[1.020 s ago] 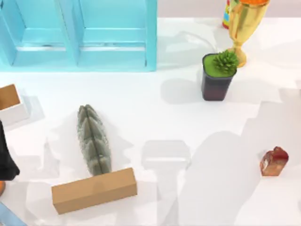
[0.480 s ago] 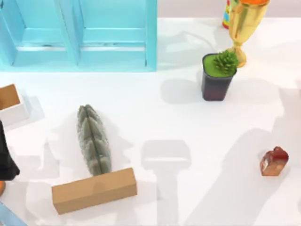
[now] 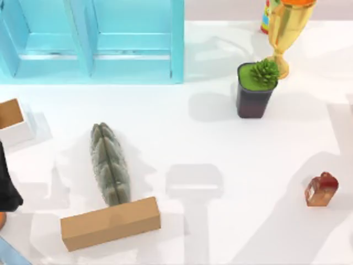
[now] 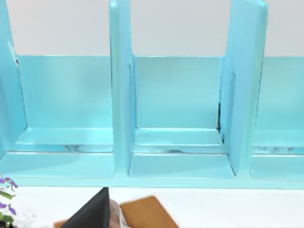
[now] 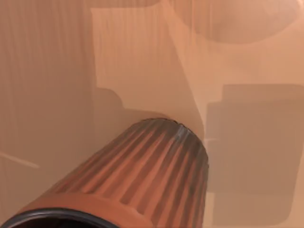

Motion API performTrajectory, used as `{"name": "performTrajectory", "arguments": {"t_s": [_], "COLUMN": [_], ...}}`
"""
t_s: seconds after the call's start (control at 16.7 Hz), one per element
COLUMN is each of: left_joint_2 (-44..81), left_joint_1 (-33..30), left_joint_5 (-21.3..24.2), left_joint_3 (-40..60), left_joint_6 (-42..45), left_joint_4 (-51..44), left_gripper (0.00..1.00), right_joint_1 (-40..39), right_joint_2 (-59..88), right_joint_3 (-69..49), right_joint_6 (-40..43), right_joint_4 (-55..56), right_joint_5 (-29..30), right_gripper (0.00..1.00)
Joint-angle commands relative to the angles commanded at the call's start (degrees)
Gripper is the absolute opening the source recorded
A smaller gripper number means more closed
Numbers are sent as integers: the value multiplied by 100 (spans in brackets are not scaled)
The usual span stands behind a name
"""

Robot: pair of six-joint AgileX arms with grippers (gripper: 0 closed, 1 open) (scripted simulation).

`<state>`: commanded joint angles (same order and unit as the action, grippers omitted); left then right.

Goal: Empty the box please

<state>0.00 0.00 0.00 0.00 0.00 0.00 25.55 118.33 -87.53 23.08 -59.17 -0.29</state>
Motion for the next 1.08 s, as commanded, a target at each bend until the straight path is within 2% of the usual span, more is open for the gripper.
{"name": "performTrajectory", "arguments": {"t_s": [0.06, 0.84, 1.08], "left_joint_2": [0, 0, 0], "left_joint_1": [0, 0, 0], "left_joint_5": [0, 0, 0], "left_joint_3": [0, 0, 0], "left_joint_6": [0, 0, 0], "left_joint_4": [0, 0, 0], "left_gripper": [100, 100, 100], "right_joint_1": [0, 0, 0], "right_joint_2": [0, 0, 0], "right_joint_3": [0, 0, 0], "right_joint_6": [0, 0, 0], "right_joint_4": [0, 0, 0], "right_joint_5": [0, 0, 0], "right_gripper": [100, 2, 0]}}
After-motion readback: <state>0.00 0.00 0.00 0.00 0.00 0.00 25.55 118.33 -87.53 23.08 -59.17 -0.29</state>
